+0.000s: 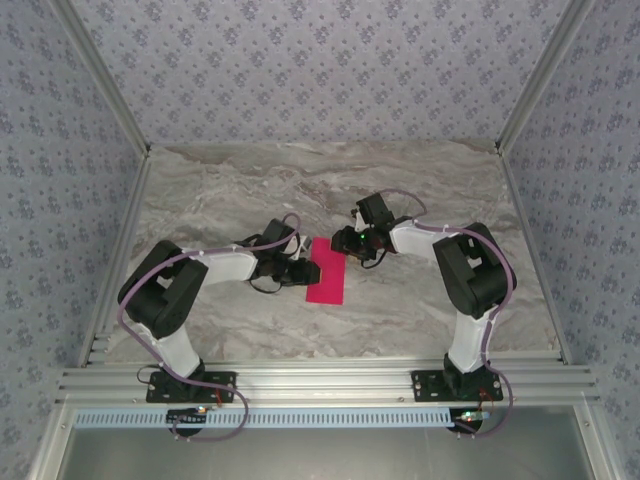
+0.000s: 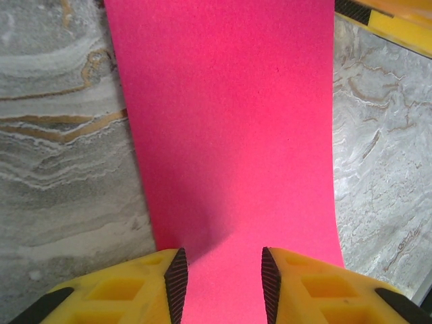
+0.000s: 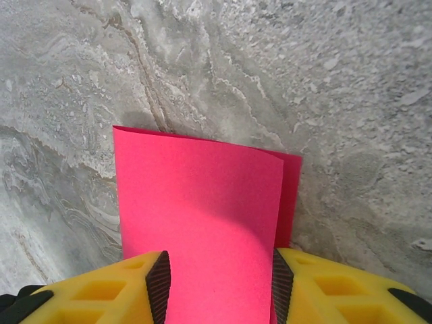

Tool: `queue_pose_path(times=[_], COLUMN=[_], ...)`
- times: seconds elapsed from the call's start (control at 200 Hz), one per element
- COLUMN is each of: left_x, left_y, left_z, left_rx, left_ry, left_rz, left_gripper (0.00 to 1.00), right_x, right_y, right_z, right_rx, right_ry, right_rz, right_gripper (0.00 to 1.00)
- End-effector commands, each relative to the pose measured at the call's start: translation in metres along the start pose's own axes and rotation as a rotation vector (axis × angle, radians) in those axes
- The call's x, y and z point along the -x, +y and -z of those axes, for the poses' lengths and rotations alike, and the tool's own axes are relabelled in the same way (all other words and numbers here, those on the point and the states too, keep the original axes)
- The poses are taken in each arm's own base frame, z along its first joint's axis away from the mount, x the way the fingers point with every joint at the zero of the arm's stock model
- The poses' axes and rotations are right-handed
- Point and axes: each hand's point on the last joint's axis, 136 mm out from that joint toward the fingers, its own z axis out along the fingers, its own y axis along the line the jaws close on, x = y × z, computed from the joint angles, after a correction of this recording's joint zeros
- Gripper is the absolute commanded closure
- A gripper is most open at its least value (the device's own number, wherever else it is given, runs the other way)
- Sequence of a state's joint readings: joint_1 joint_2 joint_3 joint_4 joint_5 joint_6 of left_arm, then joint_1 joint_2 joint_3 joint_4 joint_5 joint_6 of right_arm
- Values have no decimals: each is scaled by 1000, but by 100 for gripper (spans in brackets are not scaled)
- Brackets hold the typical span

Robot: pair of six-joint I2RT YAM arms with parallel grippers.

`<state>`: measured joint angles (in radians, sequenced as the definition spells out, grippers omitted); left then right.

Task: Fold a paper plane with a square sheet of paper (fold left side to right side)
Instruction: Fold the triangle a second time at the center of the table.

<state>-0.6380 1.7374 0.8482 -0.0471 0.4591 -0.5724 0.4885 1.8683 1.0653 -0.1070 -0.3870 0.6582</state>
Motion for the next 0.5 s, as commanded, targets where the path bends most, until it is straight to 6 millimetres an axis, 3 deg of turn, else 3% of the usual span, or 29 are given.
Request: queue_pose_path(times=[0.0, 0.22, 0.355, 0.495], left_x=[4, 19, 16, 3], left_y=[-9, -29, -38, -42], left_z=[8, 42, 64, 85], left_rx=[7, -11, -23, -25], left_ry=[-16, -133, -196, -254], left_rz=[-47, -134, -209, -294], left_gripper=[61, 53, 51, 47], right_x=[4, 0, -1, -1], right_y=[6, 5, 6, 9], right_z=[1, 2, 3, 6], right_rx=[28, 28, 26, 26], right_ry=[0, 13, 21, 30], right_rz=[10, 3, 5, 9], right_gripper=[55, 58, 64, 77])
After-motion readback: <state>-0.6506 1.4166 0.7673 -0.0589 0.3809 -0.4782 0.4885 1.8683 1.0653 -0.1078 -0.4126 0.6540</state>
